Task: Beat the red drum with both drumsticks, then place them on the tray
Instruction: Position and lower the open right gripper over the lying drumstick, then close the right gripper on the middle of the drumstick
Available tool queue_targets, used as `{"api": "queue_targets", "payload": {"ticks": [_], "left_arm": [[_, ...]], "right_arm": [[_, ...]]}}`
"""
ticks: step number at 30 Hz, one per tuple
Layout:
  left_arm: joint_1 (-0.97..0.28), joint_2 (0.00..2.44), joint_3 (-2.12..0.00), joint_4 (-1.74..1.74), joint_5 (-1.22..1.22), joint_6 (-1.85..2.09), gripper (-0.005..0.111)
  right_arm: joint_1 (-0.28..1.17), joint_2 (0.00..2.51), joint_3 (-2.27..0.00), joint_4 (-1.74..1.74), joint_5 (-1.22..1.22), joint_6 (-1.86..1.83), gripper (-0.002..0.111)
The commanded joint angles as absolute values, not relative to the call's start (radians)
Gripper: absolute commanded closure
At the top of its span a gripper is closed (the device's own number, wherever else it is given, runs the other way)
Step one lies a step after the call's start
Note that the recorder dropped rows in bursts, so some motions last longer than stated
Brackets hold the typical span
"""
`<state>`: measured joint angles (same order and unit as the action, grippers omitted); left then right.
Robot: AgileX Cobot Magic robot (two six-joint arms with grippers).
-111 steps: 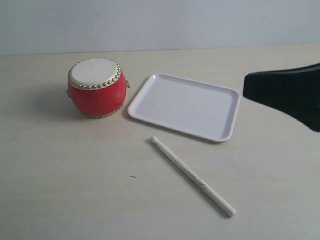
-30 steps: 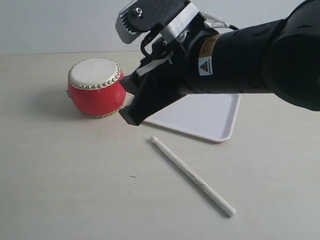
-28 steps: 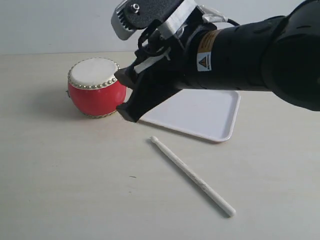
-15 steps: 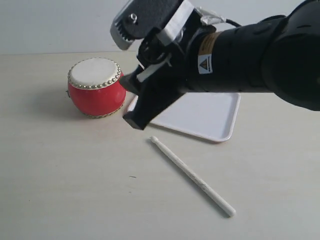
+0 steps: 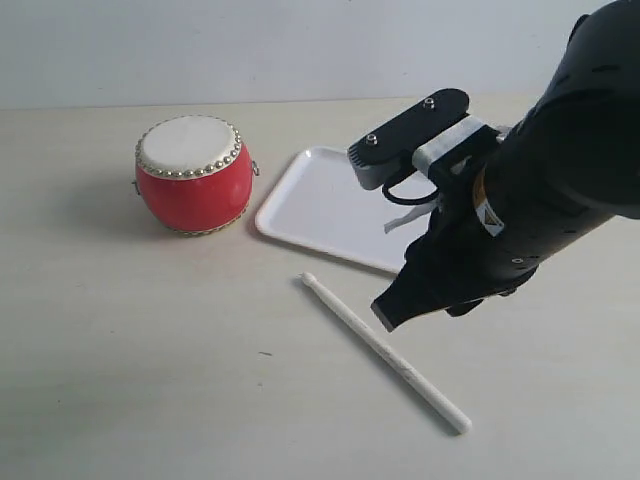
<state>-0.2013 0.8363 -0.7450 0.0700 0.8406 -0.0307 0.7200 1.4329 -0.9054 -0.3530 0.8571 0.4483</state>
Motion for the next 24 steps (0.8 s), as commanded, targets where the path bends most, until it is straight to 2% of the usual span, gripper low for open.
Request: {"api": "queue_targets", "payload": {"ticks": [1,9,14,24], "left_arm": [[-0.197,0.832,-0.743,0.077,0.840,-0.026,0.107],[-0.197,0.832,-0.743,0.077,0.840,-0.026,0.107],[-0.197,0.832,-0.743,0.077,0.840,-0.026,0.107],[-0.197,0.832,-0.743,0.077,0.840,-0.026,0.107]], "right_arm": [[0.713,1.483,-0.911,-0.345,0.831,0.464,0.068],[0.674,1.668,-0.874,-0.288,0.631,0.423,0.068],[0.621,1.690,-0.872,-0.097,0.582,0.204,0.068],[0.590,1.693,-0.825,-0.031,0.510,0.122,0.068]]}}
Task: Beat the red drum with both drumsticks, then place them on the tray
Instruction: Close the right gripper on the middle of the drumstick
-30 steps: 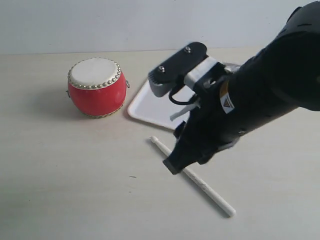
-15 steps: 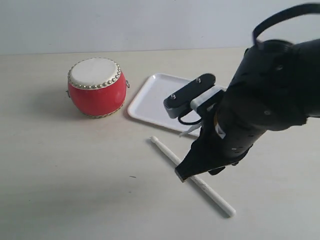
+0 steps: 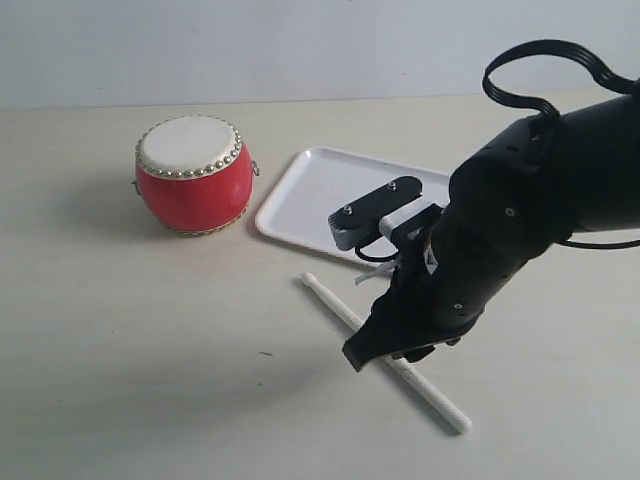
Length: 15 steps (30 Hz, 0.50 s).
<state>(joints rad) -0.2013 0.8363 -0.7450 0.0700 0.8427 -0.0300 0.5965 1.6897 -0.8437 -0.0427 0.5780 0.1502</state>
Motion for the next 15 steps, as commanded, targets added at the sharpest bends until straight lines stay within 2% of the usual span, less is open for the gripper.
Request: {"api": "queue_targets", "payload": {"ticks": [1,11,15], "left_arm": [[-0.197,0.832,-0.743,0.077,0.840,-0.026,0.107],[-0.197,0.832,-0.743,0.077,0.840,-0.026,0.107],[-0.197,0.832,-0.743,0.077,0.840,-0.026,0.107]], "right_arm": [[0.590,1.695,-0.825,-0.031,0.503,0.122,0.068],[0.590,1.834,-0.825,-0.024,0.412,0.105,0.068],[0.590,1.852,-0.867,-0.028,0.452,0.105,0.068]]}}
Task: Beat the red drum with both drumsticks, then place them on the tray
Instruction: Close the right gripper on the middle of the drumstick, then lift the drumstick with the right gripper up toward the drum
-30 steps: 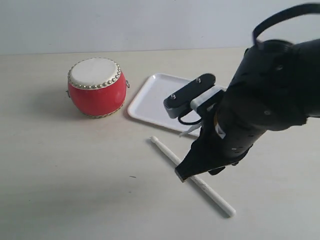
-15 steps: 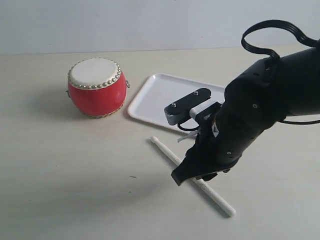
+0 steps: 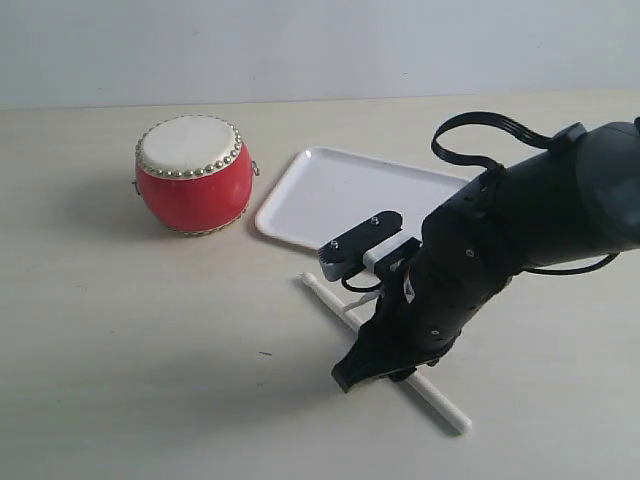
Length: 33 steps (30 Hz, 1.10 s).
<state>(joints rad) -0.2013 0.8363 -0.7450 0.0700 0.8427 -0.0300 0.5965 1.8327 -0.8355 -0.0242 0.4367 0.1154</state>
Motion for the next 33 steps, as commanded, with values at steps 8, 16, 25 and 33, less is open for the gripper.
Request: {"api": "queue_targets", "payload": {"ticks": [8,16,25,33], "left_arm": [[-0.197,0.832,-0.743,0.077,0.840,-0.026,0.107],[-0.197,0.832,-0.743,0.077,0.840,-0.026,0.107],[-0.197,0.832,-0.743,0.077,0.840,-0.026,0.107],[-0.197,0.833,-0.743,0.077,0.840,-0.026,0.107]], "right_arm": [[0.592,1.959,-0.974,-0.034,0.624,0.096,0.086],[0.592,1.959,-0.974,-0.034,0.658,0.072,0.108],[0.592,1.856,-1.076,0.153,0.687,-0.084,0.108],[0.592,1.748,-1.160,0.314,0.711,-0.243,0.108]]}}
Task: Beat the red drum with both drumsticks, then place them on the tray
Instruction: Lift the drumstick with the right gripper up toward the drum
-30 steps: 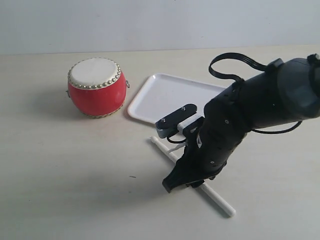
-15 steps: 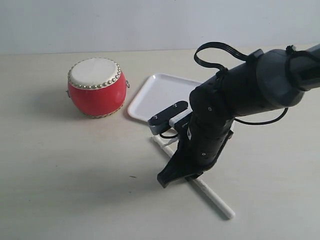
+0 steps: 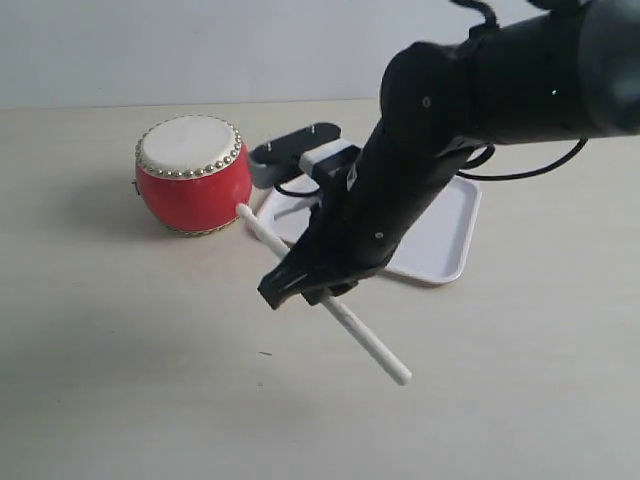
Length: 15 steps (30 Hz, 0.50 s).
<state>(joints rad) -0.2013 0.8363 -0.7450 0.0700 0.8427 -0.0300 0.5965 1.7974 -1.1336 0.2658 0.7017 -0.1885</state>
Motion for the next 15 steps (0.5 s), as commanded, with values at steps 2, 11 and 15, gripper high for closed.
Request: {"api": "queue_targets", "payload": {"ticks": [2,11,15], "left_arm": [[-0.197,0.833,-0.743,0.077,0.840,-0.026,0.107],[-0.197,0.833,-0.743,0.077,0.836,-0.026,0.107],[-0.197,0.833,-0.743,0.077,0.826,-0.026,0.107]], "right_arm": [[0.592,1.728,-1.168,0.316,0.708,-0.243,0.108],[0.592,1.706,-1.193,0.316,0.703,-0.270,0.108],[0.592,1.706,-1.193,0.316,0.705,-0.288,0.108]]}}
